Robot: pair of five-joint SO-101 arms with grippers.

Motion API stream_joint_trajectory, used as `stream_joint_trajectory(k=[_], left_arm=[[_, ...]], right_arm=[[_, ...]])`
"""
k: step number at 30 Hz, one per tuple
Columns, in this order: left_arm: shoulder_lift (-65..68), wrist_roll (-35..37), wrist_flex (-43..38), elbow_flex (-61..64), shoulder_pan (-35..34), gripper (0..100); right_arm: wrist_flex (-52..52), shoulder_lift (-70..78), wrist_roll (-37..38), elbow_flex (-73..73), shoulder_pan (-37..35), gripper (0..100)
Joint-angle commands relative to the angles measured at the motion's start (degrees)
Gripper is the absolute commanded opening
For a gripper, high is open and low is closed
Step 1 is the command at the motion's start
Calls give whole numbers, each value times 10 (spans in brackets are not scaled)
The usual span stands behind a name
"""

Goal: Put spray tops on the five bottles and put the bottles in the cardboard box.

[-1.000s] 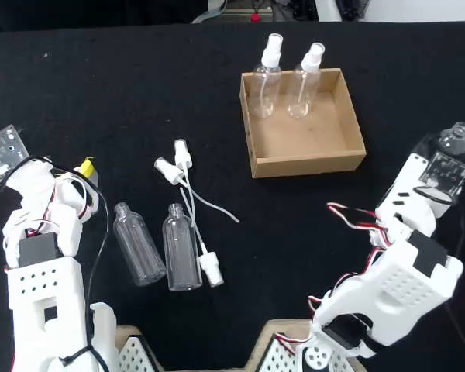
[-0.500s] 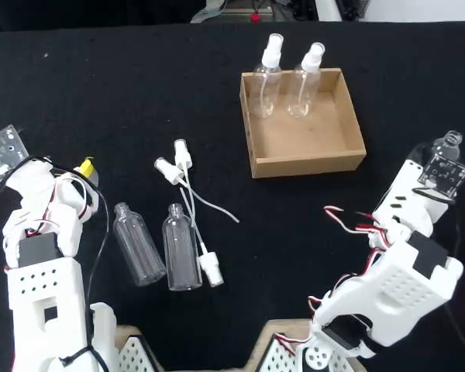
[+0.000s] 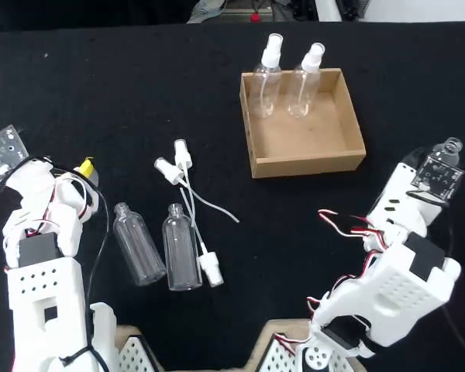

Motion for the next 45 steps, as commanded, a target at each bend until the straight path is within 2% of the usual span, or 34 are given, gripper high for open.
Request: stream_joint_trajectory(k=[1, 4, 10, 17, 24, 29, 36, 45], left_arm=[[-6, 4, -11, -36, -2, 205], [-6, 4, -11, -36, -2, 205], [-6, 4, -12, -36, -2, 205], [-6, 4, -13, -36, -1, 205], [-6, 4, -13, -35, 5, 205], [-6, 4, -12, -35, 4, 205], [-6, 4, -11, -35, 4, 205], [-6, 4, -12, -35, 4, 205]], right_arm=[[1, 1, -1, 15, -11, 198], [-1, -1, 0, 19, -10, 209], [1, -1, 0, 20, -11, 409], [2, -22, -3, 22, -11, 390], [12, -186, -3, 106, -24, 389], [167, -279, -4, 95, -30, 389], [428, -277, -4, -58, -18, 389], [419, -211, -1, -100, -11, 389]])
